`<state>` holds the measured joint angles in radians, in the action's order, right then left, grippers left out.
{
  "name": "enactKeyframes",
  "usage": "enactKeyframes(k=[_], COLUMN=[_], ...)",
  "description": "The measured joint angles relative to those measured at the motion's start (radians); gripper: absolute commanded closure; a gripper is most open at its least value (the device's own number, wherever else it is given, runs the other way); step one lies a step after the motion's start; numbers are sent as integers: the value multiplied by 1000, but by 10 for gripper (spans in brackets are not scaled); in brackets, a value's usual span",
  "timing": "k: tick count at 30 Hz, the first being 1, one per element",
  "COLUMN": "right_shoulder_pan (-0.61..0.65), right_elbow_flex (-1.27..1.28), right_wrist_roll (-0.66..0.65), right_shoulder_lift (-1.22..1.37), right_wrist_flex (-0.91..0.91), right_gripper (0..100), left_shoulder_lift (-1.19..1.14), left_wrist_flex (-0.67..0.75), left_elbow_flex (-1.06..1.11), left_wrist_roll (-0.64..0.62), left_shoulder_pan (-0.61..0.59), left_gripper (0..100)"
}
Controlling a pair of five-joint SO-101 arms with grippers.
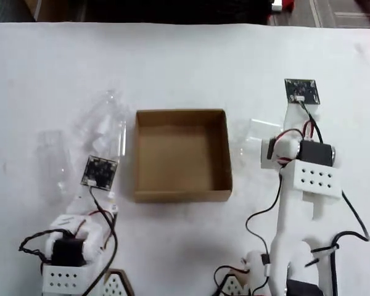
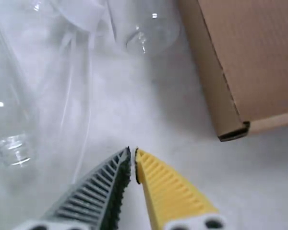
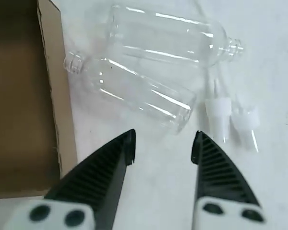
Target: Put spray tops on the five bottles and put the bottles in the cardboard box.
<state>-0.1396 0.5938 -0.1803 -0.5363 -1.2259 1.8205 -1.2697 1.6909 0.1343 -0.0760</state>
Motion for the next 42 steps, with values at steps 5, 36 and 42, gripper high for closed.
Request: enactKeyframes(k=[5, 36, 42], right_shoulder_pan=[0, 0, 0], right_elbow_flex=[-14, -15, -15], right_wrist_roll=[0, 0, 0], right_shoulder_lift=[0, 0, 0], right_wrist_flex=[-29, -71, -71], right_gripper=[823, 822, 825], left_shoulder_lift=[0, 0, 0], left_wrist_flex=[0, 0, 0], left_elbow_flex=[0, 0, 0], left_wrist_roll=[0, 0, 0], left_shoulder_pan=[0, 0, 0], left_gripper=[976, 976, 976])
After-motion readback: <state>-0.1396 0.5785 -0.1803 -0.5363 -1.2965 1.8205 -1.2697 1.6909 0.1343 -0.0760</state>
